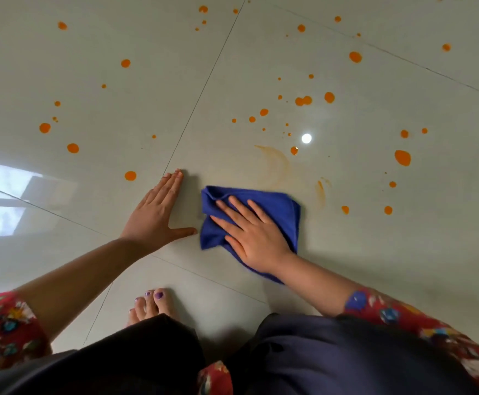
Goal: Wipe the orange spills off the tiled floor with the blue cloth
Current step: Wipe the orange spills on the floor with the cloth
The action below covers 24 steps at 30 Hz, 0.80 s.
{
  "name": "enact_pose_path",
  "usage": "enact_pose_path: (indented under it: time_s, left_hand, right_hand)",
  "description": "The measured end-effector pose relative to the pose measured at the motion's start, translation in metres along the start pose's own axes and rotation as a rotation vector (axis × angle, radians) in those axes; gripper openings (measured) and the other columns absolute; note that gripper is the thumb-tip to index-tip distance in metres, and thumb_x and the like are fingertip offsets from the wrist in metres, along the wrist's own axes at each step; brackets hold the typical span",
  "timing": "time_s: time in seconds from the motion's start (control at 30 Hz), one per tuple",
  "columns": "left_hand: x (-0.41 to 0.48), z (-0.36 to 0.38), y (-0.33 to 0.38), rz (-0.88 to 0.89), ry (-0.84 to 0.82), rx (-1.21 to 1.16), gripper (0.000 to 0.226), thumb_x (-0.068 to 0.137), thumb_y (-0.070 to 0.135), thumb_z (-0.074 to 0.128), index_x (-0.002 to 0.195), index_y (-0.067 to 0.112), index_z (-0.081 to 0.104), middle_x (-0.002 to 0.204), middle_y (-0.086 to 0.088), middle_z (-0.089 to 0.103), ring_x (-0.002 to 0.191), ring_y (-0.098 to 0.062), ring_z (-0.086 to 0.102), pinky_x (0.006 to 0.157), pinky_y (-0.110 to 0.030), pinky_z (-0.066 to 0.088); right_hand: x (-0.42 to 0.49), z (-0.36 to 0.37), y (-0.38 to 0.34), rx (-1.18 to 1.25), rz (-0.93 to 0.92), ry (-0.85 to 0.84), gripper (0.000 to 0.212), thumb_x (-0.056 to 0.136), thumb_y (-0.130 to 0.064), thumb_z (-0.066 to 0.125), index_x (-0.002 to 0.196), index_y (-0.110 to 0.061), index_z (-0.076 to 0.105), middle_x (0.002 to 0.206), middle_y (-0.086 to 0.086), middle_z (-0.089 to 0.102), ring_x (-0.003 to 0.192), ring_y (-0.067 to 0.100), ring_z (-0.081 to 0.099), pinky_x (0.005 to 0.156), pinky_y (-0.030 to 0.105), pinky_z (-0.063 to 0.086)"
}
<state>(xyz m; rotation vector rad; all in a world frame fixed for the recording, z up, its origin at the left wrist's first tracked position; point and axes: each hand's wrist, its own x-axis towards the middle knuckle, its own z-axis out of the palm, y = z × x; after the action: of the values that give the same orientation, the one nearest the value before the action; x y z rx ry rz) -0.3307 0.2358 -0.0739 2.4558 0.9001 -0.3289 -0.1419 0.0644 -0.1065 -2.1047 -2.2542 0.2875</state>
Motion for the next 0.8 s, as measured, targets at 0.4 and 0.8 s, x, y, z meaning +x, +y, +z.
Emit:
enact_pose_path:
  time_s: [0.4, 0.8]
  left_hand:
    - [-0.028, -0.014, -0.008, -0.009, 0.072, 0.031, 0.099, 0.079, 0.069, 0.042, 0.153, 0.024, -0.005, 0.16, 0.01, -0.004, 0.148, -0.009, -0.006, 0.119, -0.031, 0.007]
    - [-0.003, -0.009, -0.03, -0.151, 0.242, -0.112, 0.081, 0.091, 0.055, 0.044, 0.154, 0.022, 0.006, 0.16, 0.008, 0.003, 0.148, -0.013, 0.002, 0.12, -0.033, 0.012]
  right_hand:
    - [-0.009, 0.001, 0.004, -0.005, 0.215, 0.037, 0.055, 0.098, -0.039, 0.03, 0.15, -0.023, 0.032, 0.157, 0.005, 0.03, 0.146, 0.025, 0.023, 0.117, 0.045, 0.017]
    - [0.084, -0.024, 0.049, -0.201, -0.122, -0.116, 0.063, 0.093, -0.049, 0.026, 0.149, -0.021, 0.031, 0.154, 0.012, 0.034, 0.142, 0.033, 0.03, 0.112, 0.048, 0.018]
